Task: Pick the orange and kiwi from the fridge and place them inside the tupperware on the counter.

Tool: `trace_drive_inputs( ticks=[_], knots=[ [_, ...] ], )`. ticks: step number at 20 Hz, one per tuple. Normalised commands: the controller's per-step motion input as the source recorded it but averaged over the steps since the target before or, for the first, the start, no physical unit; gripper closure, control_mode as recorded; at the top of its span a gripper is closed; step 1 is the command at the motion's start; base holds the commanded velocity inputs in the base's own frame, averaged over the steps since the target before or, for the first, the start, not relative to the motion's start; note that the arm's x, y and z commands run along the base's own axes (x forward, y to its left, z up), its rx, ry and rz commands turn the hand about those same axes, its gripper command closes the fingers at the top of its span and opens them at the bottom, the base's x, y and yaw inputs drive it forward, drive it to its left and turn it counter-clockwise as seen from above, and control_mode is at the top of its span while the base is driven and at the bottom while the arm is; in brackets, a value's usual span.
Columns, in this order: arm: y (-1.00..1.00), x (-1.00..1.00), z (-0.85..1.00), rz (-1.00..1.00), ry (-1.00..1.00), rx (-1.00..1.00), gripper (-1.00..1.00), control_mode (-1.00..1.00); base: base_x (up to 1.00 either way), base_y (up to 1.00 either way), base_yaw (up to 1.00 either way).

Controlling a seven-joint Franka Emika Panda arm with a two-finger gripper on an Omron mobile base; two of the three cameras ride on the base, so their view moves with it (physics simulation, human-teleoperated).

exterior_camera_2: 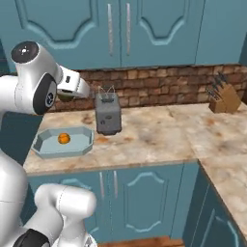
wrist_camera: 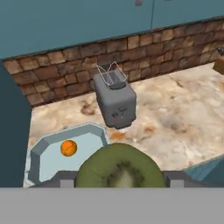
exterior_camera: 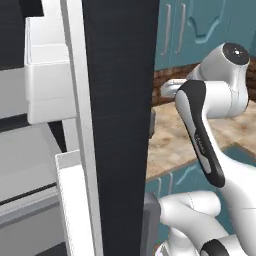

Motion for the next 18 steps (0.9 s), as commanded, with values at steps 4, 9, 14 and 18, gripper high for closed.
trace_drive_inputs(
  ticks=[4, 9, 14, 18],
  knots=[
    [0.00, 0.00, 0.00, 0.00, 0.00, 0.00, 1.00, 1.00, 0.62, -0.01, 0.65],
    [0.00, 0.00, 0.00, 0.00, 0.00, 0.00, 1.00, 1.00, 0.43, -0.12, 0.65],
    [0.00, 0.00, 0.00, 0.00, 0.00, 0.00, 1.00, 1.00, 0.09, -0.45, 0.62],
    [0.00, 0.00, 0.00, 0.00, 0.00, 0.00, 1.00, 1.00, 0.00, -0.32, 0.52]
  ],
)
